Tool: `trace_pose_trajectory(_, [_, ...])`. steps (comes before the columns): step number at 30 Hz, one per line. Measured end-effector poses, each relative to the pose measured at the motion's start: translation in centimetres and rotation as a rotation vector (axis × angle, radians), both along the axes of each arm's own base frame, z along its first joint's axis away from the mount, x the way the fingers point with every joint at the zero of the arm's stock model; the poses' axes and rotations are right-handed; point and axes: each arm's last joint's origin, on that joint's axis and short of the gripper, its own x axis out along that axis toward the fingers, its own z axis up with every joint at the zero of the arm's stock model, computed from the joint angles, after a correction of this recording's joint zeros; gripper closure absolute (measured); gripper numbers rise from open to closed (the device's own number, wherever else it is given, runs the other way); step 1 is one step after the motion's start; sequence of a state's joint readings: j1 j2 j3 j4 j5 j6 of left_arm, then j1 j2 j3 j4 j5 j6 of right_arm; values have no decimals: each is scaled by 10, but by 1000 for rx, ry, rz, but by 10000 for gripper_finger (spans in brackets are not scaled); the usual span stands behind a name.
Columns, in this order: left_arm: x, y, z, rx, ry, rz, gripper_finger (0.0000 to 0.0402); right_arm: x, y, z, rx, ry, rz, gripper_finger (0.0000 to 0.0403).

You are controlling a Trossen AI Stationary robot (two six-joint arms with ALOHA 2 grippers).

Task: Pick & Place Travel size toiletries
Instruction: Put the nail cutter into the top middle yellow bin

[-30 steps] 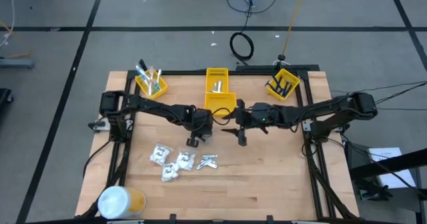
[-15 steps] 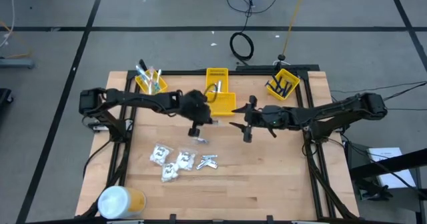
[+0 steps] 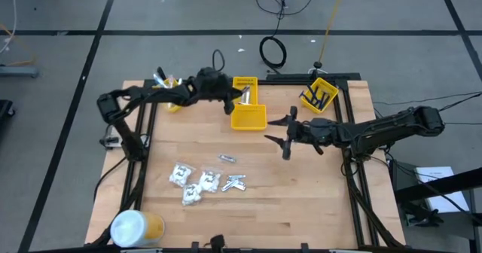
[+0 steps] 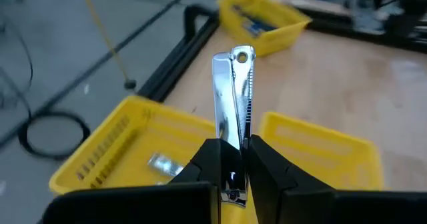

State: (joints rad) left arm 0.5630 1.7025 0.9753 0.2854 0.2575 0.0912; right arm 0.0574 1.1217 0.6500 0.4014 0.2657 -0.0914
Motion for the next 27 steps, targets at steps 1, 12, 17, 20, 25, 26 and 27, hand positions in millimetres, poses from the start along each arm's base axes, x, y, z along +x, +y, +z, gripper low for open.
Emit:
trace_pose_trajectory(1, [3, 6, -4, -21, 9, 16, 370, 0, 0, 0, -1, -5, -2, 188])
trace_pose_trajectory(12, [26, 34, -31, -151, 48, 167, 304, 0, 1, 1, 0, -7, 1, 188])
trace_pose_trajectory(17, [20, 33, -25, -133, 97, 219, 218, 0, 1, 0, -1, -4, 4, 188])
trace_pose_trajectory(20, [18, 30, -22, -123, 128, 206, 178, 0, 1, 0, -1, -4, 3, 188])
trace_pose_trajectory(25, [6, 11, 0, -65, 229, 57, 140, 0, 1, 0, 0, -3, 4, 188])
trace_pose_trajectory(26, [2, 3, 8, -60, 259, 9, 137, 0, 1, 0, 0, -4, 3, 188])
trace_pose_trajectory(27, [-1, -7, 13, -60, 291, -46, 136, 0, 1, 0, 0, -4, 3, 188])
